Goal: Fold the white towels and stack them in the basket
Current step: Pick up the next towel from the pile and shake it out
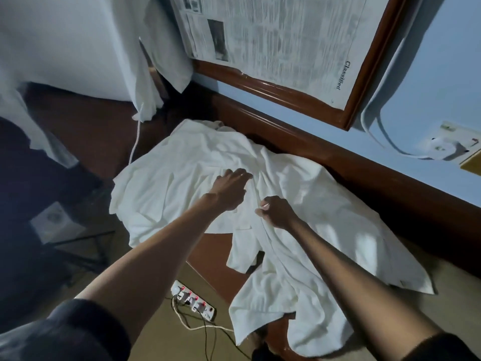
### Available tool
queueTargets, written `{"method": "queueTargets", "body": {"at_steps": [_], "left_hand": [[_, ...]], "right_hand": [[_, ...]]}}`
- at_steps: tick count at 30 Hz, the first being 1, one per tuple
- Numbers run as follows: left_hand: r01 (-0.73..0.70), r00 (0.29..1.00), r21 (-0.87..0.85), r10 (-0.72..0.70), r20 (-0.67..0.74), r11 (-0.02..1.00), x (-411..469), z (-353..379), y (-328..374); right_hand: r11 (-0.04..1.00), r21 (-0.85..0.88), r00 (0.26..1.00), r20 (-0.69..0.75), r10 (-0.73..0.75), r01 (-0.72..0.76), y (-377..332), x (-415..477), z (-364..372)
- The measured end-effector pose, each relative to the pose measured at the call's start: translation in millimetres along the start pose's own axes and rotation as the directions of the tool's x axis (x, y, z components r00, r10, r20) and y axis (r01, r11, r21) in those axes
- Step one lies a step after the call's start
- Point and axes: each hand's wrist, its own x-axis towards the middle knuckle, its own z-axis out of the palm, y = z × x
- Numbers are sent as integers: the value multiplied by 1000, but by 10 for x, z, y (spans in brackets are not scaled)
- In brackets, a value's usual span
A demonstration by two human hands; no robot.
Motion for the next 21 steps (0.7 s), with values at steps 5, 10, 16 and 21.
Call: {"method": "queueTargets", "body": {"at_steps": [5,10,16,21], "left_hand": [[-215,967,119,195,163,969,412,273,-168],[-299,949,231,262,178,926,573,487,-191],[-298,954,188,297,35,936,589,255,-170],[-339,934,-7,335,-125,941,403,-260,-65]], "right_hand": [[991,-124,998,31,55,-51,129,241,247],[981,-192,991,-134,9,-34,271,237,457],[1000,13,973,-231,21,-19,285,110,366],[984,175,966,-254,54,-8,192,-115,15]]}}
